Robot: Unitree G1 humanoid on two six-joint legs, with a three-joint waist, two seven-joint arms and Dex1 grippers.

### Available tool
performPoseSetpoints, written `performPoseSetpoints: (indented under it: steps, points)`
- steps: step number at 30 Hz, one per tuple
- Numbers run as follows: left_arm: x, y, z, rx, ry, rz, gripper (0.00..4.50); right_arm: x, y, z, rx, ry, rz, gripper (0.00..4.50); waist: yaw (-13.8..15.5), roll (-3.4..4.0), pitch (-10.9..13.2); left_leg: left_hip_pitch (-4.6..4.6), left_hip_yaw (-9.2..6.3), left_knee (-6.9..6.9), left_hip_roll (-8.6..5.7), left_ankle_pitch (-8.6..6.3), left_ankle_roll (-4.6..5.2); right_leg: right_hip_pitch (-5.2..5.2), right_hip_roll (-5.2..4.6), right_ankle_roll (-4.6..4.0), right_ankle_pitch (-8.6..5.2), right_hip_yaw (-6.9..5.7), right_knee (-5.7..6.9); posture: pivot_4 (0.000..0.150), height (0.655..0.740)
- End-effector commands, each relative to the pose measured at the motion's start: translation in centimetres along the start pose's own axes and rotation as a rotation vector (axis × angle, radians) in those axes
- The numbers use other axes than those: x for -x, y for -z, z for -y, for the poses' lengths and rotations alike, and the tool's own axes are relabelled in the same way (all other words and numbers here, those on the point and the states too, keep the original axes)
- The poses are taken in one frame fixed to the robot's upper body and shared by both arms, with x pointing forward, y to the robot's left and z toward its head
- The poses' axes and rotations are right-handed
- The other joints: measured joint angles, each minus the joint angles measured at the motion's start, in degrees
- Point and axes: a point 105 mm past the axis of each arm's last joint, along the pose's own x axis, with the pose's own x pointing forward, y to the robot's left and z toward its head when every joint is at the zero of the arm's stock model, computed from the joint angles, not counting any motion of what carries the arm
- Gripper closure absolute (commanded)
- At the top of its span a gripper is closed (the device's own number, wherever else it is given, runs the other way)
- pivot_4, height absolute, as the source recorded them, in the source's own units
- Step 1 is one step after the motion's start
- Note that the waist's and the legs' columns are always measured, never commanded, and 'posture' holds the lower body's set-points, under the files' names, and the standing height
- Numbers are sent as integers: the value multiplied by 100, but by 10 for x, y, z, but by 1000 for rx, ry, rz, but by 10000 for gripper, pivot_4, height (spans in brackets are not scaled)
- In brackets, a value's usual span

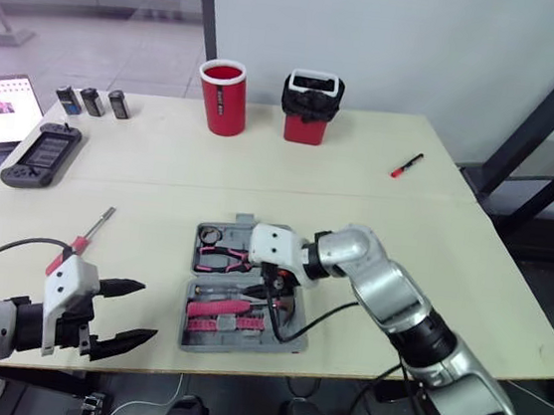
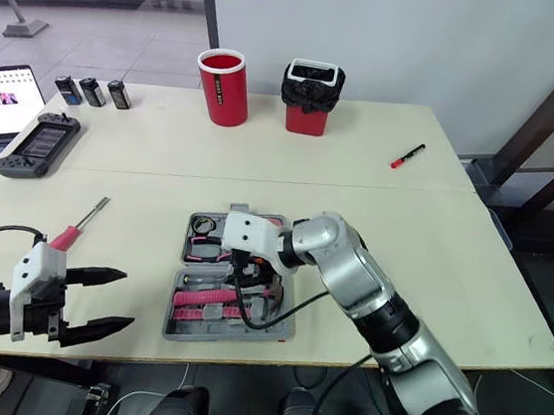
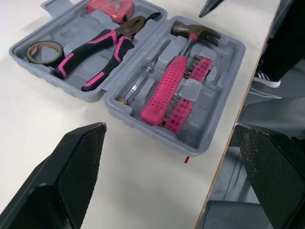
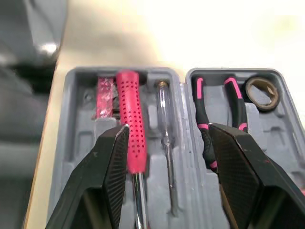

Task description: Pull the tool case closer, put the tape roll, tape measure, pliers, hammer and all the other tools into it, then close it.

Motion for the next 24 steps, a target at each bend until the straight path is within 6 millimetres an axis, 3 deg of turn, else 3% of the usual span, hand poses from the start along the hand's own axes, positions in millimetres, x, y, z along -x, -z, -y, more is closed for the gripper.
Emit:
performPoseSetpoints:
  steps: [1, 4, 19, 24]
  points:
    - [-3, -5, 2, -29, 16, 11, 0, -1, -8, -5, -64, -40, 76, 29867, -11, 0, 0, 0, 0, 0, 0, 0, 0, 0, 0, -1, 0, 0, 1, 1500, 7400]
    - [-5, -8, 1, -34, 18, 11, 0, -8, -6, -2, -97, -20, 113, 44566, -7, 0, 0, 3, -2, 1, 1, 0, 0, 0, 3, -3, 2, 0, 5, 1500, 7400]
    - [-6, -12, 1, -46, 19, -7, 0, -37, 39, -23, -170, -72, 8, 44566, -2, 0, 0, 2, -1, 1, 1, 0, 0, 1, 3, -3, 2, 0, 1, 1500, 7400]
    - [-6, -12, 0, -48, 8, -3, 0, -42, 48, -18, -237, -40, 11, 44566, -2, 0, 0, 2, -2, 1, 1, 0, 0, 2, 3, -3, 2, 1, 2, 1500, 7400]
